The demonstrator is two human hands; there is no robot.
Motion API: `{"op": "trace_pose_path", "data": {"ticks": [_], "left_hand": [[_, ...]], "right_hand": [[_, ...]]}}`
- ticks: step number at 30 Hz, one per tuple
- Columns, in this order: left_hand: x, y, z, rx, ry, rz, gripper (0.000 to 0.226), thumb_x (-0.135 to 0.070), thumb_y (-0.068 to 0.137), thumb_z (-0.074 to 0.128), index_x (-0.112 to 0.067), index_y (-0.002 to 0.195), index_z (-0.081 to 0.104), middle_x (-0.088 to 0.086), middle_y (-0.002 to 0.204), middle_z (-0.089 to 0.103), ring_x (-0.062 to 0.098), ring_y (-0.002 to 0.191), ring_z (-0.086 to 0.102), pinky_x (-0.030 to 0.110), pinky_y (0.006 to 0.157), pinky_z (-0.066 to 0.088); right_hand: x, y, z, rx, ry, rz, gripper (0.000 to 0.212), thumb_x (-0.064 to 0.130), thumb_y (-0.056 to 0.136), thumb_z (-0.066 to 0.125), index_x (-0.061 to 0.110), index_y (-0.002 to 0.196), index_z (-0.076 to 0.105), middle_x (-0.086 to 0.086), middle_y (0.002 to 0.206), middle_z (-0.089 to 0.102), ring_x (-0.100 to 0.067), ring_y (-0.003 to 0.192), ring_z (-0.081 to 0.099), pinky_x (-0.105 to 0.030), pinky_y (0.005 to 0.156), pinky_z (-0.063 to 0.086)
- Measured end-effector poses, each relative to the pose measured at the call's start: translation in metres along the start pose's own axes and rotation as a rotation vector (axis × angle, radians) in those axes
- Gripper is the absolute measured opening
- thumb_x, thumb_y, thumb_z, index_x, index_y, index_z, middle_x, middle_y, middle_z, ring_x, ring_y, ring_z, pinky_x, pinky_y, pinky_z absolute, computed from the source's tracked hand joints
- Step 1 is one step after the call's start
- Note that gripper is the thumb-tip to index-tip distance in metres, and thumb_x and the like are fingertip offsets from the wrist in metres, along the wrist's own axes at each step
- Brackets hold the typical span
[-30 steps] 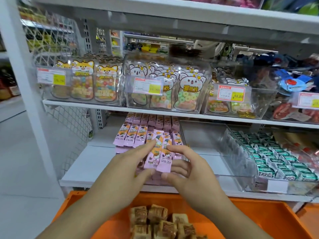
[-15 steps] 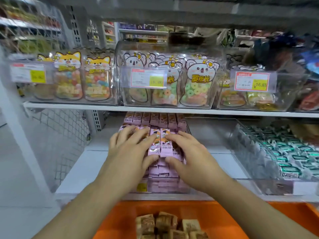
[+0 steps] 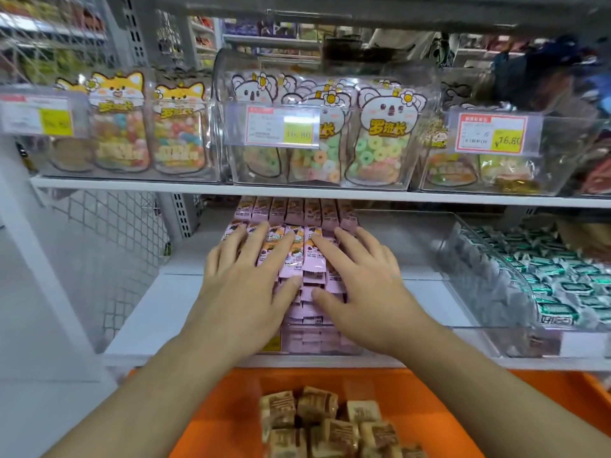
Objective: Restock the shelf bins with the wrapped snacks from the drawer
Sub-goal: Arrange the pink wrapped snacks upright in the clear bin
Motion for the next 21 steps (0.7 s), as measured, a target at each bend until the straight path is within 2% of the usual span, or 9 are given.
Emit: {"op": "trace_pose_path", "data": {"ticks": [3, 6, 10, 13, 15, 17, 19, 21], "left_hand": [[0.0, -0.003, -0.001, 0.004, -0.021, 0.006, 0.065, -0.065, 0.103, 0.031, -0.048, 0.163, 0.011, -0.007, 0.173, 0.012, 0.023, 0.156, 0.005, 0.046, 0.125, 0.012], [0.0, -0.006, -0.003, -0.005, -0.034, 0.016, 0.063, -0.064, 0.104, 0.03, -0.047, 0.162, 0.012, -0.009, 0.172, 0.013, 0.023, 0.156, 0.006, 0.046, 0.124, 0.012], [-0.003, -0.012, -0.008, 0.001, -0.074, 0.027, 0.064, -0.064, 0.101, 0.026, -0.047, 0.162, 0.015, -0.01, 0.171, 0.015, 0.021, 0.155, 0.008, 0.045, 0.124, 0.014], [-0.007, -0.027, -0.018, -0.022, -0.124, 0.064, 0.062, -0.06, 0.101, 0.033, -0.044, 0.161, 0.026, -0.01, 0.169, 0.023, 0.019, 0.152, 0.016, 0.046, 0.123, 0.02], [-0.009, -0.042, -0.028, -0.053, -0.179, 0.106, 0.058, -0.056, 0.103, 0.037, -0.04, 0.158, 0.035, -0.014, 0.165, 0.031, 0.018, 0.149, 0.024, 0.044, 0.121, 0.027], [-0.012, -0.062, -0.037, -0.073, -0.254, 0.125, 0.055, -0.052, 0.104, 0.041, -0.036, 0.156, 0.042, -0.017, 0.158, 0.037, 0.013, 0.144, 0.031, 0.036, 0.119, 0.031], [-0.014, -0.083, -0.04, -0.07, -0.378, 0.102, 0.049, -0.048, 0.104, 0.045, -0.034, 0.15, 0.048, -0.019, 0.148, 0.046, 0.007, 0.137, 0.041, 0.029, 0.112, 0.038], [-0.014, -0.107, -0.03, -0.018, -0.459, 0.072, 0.04, -0.042, 0.106, 0.049, -0.031, 0.144, 0.054, -0.019, 0.138, 0.051, 0.004, 0.127, 0.051, 0.026, 0.104, 0.043]], "right_hand": [[-0.002, -0.001, 0.0, 0.012, 0.0, 0.0, 0.081, 0.061, 0.095, 0.049, 0.046, 0.164, 0.01, 0.006, 0.173, 0.015, -0.024, 0.16, -0.001, -0.046, 0.129, 0.006], [-0.003, -0.005, -0.002, 0.014, 0.028, -0.001, 0.084, 0.062, 0.091, 0.046, 0.047, 0.164, 0.007, 0.007, 0.173, 0.017, -0.021, 0.16, 0.0, -0.045, 0.129, 0.007], [0.0, -0.01, -0.009, -0.005, 0.066, -0.02, 0.083, 0.058, 0.094, 0.053, 0.046, 0.164, 0.01, 0.008, 0.173, 0.018, -0.019, 0.16, 0.0, -0.042, 0.127, 0.007], [0.007, -0.02, -0.016, -0.012, 0.111, -0.043, 0.079, 0.052, 0.098, 0.057, 0.044, 0.164, 0.014, 0.01, 0.171, 0.02, -0.017, 0.159, 0.002, -0.04, 0.127, 0.008], [0.011, -0.03, -0.022, -0.061, 0.178, -0.076, 0.073, 0.049, 0.098, 0.055, 0.039, 0.163, 0.025, 0.009, 0.166, 0.03, -0.018, 0.156, 0.013, -0.041, 0.128, 0.017], [0.017, -0.047, -0.026, -0.137, 0.266, -0.119, 0.063, 0.042, 0.096, 0.056, 0.028, 0.156, 0.042, 0.008, 0.153, 0.045, -0.018, 0.147, 0.031, -0.038, 0.122, 0.03], [0.025, -0.068, -0.025, -0.191, 0.334, -0.155, 0.05, 0.033, 0.096, 0.06, 0.02, 0.144, 0.055, 0.006, 0.139, 0.056, -0.016, 0.134, 0.046, -0.03, 0.113, 0.037], [0.034, -0.09, -0.016, -0.17, 0.376, -0.184, 0.039, 0.027, 0.095, 0.062, 0.017, 0.133, 0.061, 0.005, 0.127, 0.062, -0.015, 0.121, 0.054, -0.022, 0.102, 0.041]]}}
Point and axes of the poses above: each hand's wrist, its own y-axis towards the middle knuckle, its own z-axis out of the palm, x = y × z, the point moved 4 cm from there along y, towards the middle knuckle
